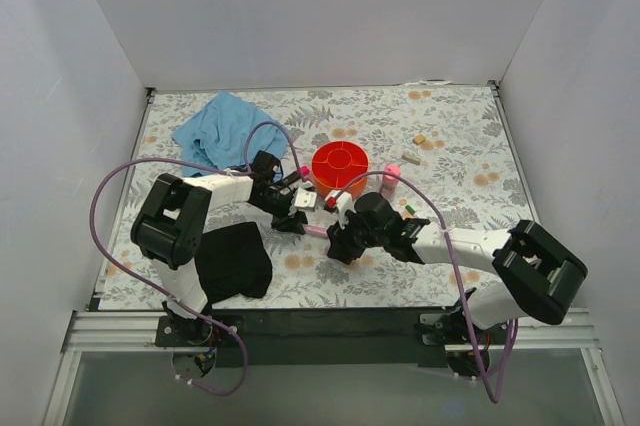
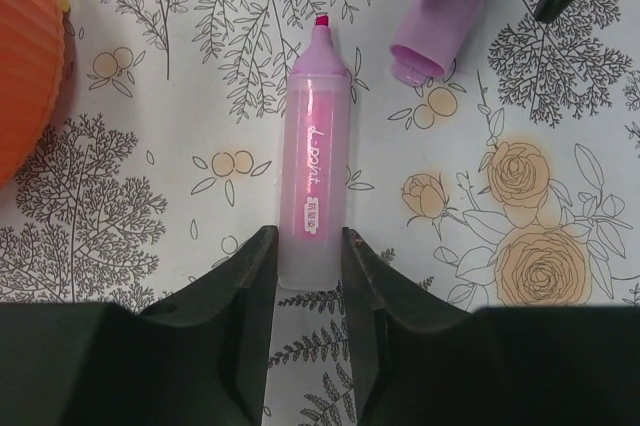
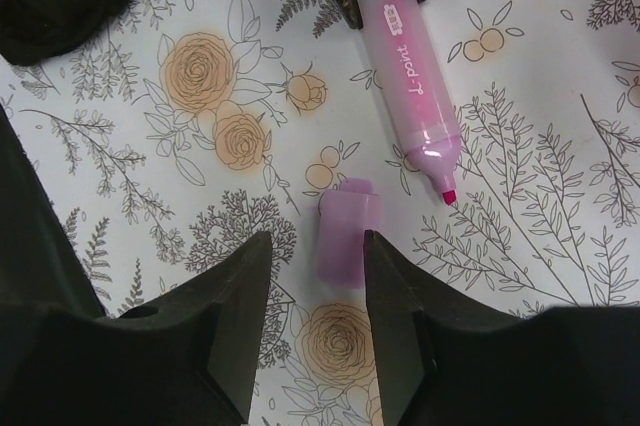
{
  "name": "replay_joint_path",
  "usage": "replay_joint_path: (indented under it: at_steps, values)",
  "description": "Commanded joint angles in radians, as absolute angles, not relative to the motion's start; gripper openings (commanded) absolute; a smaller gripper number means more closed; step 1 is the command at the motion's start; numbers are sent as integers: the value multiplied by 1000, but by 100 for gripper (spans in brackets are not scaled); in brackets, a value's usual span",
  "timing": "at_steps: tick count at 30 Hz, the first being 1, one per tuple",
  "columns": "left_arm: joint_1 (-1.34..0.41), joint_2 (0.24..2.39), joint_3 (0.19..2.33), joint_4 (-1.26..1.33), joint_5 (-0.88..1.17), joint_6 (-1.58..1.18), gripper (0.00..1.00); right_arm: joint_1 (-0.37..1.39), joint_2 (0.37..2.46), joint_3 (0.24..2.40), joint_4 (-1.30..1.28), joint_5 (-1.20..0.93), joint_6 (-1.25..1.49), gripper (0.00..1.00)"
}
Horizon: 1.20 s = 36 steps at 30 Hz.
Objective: Sort the stationery into containers
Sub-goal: Close the pen cap on the pen.
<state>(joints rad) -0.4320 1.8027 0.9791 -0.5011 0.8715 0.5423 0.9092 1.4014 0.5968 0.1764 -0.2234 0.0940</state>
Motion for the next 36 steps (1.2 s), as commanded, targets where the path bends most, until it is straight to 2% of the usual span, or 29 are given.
replay_joint_path:
  at_steps: [1, 7, 12, 17, 32, 33, 34, 35, 36]
  values:
    - [-403, 1806, 960, -574, 772, 537, 15, 914, 1450, 630, 252, -222, 77, 51]
    - [-396, 1807, 957, -586, 782, 534, 10, 931, 1480, 618, 270, -207, 66, 49]
    - [-394, 1815, 953, -598, 782, 529, 4, 945, 1491, 612, 272, -196, 35, 44]
    - [-377, 1798, 943, -629, 779, 554, 3, 948, 1479, 594, 270, -202, 6, 40]
    - [-316, 1735, 887, -687, 798, 594, 1, 1028, 1450, 523, 301, -152, -176, 41]
    - [-307, 1724, 879, -693, 807, 621, 1, 1029, 1450, 517, 301, -149, -181, 36]
    - [-305, 1717, 870, -701, 813, 633, 0, 1029, 1450, 515, 304, -147, -189, 27]
    - [-302, 1697, 852, -704, 818, 640, 0, 1029, 1448, 514, 307, -147, -207, 13]
    - [-296, 1689, 841, -706, 816, 653, 0, 1029, 1447, 512, 308, -147, -219, 8]
